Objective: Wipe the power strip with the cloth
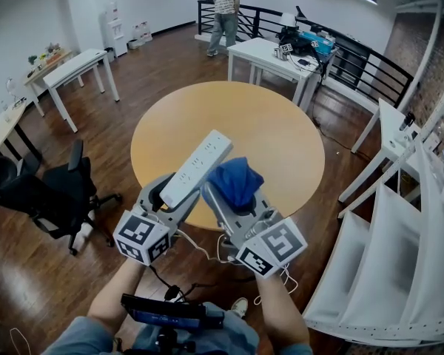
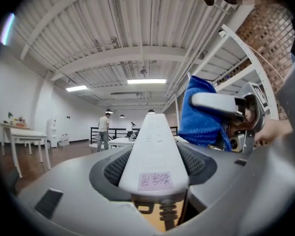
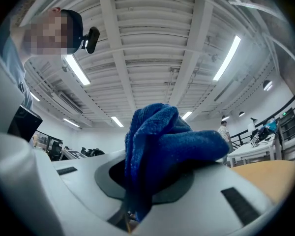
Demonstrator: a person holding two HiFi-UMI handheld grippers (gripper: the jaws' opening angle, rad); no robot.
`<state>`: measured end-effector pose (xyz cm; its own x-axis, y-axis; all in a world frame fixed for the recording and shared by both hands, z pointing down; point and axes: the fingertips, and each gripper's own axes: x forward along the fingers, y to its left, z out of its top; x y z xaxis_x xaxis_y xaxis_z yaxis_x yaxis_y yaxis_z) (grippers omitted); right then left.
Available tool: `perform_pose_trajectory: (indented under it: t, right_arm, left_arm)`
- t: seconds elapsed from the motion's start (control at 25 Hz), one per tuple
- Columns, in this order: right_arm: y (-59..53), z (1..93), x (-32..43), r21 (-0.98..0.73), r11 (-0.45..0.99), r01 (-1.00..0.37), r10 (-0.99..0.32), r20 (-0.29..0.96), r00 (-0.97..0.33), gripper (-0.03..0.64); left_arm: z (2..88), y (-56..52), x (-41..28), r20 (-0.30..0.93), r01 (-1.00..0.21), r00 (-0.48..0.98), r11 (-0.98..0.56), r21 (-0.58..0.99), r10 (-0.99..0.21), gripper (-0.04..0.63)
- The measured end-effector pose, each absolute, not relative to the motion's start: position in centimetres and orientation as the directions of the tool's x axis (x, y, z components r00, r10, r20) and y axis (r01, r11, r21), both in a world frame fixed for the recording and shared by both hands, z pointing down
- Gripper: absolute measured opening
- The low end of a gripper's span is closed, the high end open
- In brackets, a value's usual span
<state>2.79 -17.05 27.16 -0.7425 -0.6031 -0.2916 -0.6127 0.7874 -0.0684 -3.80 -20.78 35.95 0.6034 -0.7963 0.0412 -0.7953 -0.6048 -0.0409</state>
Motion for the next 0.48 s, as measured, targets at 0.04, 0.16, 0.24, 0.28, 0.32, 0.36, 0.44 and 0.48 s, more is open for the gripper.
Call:
perform_pose_trajectory:
  t: [0.04,0.16,0.24,0.28,0.32,0.36,0.44,0.48]
  right_arm:
    - [-17.1,27.3,2.8,-0.068,0.787,-0.613,-0.604,-0.29,-0.743,0.063]
    - [-17.4,27.4,3.0,-0.067,0.784,-0.617,-0.607,-0.287,-0.741,0.063]
    - [-17.6,27.3,3.2,-0.065,0.779,-0.624,-0.614,-0.286,-0.736,0.063]
    - [-17.8,27.1,3.3,-0.064,0.775,-0.628,-0.617,-0.287,-0.733,0.063]
    - [-17.9,26.9,3.5,-0.063,0.772,-0.633,-0.621,-0.288,-0.729,0.063]
    - [-18.1,26.7,3.7,-0.061,0.768,-0.637,-0.625,-0.29,-0.725,0.063]
    - [-18.4,26.3,4.3,-0.057,0.76,-0.648,-0.633,-0.295,-0.716,0.063]
    - [-18.6,26.2,4.7,-0.056,0.755,-0.653,-0.637,-0.297,-0.711,0.063]
  left_arm:
    - [35.7,-20.7,-3.8,0.035,-0.795,0.605,-0.606,-0.034,-0.795,0.284]
    - [35.0,-20.3,-3.6,0.016,-0.786,0.617,-0.617,-0.031,-0.787,0.284]
    - [34.4,-20.0,-3.5,0.009,-0.785,0.619,-0.619,-0.035,-0.786,0.284]
    - [34.2,-19.9,-3.6,0.006,-0.784,0.619,-0.619,-0.038,-0.785,0.284]
    - [34.0,-19.8,-3.6,0.002,-0.78,0.624,-0.624,-0.044,-0.781,0.284]
    - [33.9,-19.7,-3.7,-0.003,-0.774,0.632,-0.631,-0.053,-0.775,0.284]
    - [33.9,-19.5,-3.7,-0.003,-0.766,0.641,-0.64,-0.066,-0.767,0.284]
    - [33.9,-19.4,-3.7,-0.002,-0.763,0.644,-0.642,-0.07,-0.765,0.284]
